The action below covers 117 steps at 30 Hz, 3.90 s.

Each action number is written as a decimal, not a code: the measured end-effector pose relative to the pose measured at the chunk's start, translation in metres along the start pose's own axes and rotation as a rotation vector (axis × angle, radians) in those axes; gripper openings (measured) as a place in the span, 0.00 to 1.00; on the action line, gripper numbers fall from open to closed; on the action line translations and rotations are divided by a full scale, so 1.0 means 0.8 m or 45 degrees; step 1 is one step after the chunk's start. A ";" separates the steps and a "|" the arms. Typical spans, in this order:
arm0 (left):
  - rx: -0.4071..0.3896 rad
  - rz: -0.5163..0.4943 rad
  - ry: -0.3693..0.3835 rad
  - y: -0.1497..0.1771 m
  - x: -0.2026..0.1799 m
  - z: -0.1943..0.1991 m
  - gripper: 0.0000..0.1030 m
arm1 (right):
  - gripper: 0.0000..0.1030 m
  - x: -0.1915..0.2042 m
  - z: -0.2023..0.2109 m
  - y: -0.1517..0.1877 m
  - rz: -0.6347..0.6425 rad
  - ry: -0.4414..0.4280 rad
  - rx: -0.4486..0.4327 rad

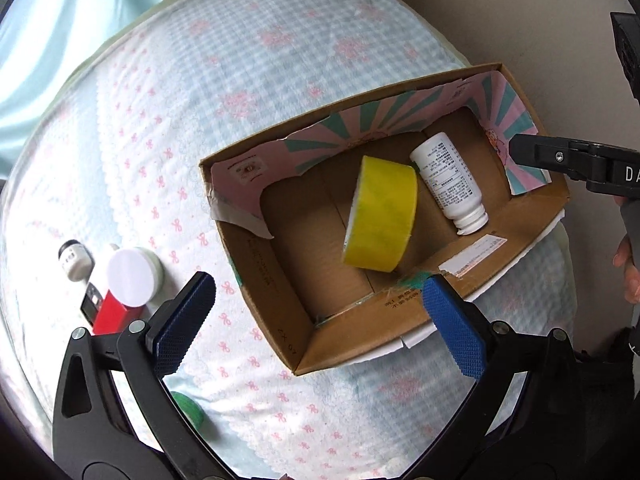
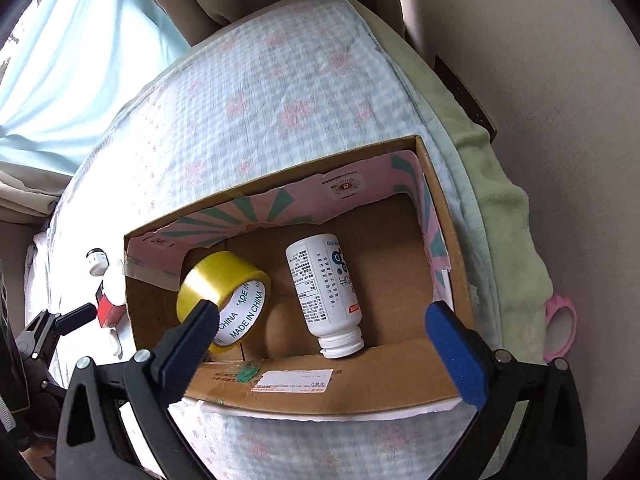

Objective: Organize rigid objects
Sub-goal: 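Lift both tools out of the box and move back toward the objects, then grasp the white round lid jar with left tool while right tool grasps the green-labelled jar, then carry both jars over the cardboard box and release them inside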

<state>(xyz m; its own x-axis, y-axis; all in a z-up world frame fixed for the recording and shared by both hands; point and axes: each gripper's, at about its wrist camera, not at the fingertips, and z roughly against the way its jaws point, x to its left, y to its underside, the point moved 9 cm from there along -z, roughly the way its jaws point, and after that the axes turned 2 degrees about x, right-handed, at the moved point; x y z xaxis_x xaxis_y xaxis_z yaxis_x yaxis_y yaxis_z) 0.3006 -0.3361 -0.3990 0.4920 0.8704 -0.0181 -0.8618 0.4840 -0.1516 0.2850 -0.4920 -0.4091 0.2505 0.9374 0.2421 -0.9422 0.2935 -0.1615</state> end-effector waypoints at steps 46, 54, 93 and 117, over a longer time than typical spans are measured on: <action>-0.233 0.689 -0.086 0.339 0.269 0.193 1.00 | 1.00 0.369 0.123 0.097 0.717 -0.057 -0.159; -0.147 0.888 -0.027 0.378 0.285 0.105 1.00 | 1.00 0.437 0.018 0.091 0.980 -0.095 -0.010; -0.030 1.004 -0.095 0.313 0.299 -0.146 0.69 | 0.65 0.478 -0.314 0.085 1.739 0.064 0.304; -0.120 0.983 -0.084 0.323 0.297 -0.093 0.66 | 0.64 0.489 -0.249 0.080 1.527 0.040 0.243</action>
<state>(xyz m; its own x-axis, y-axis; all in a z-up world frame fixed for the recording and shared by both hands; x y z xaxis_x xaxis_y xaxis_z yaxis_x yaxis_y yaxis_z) 0.2037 -0.0109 -0.5165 -0.2538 0.9627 -0.0939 -0.9417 -0.2681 -0.2033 0.3673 -0.0694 -0.5155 -0.8000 0.5998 0.0120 -0.5965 -0.7932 -0.1227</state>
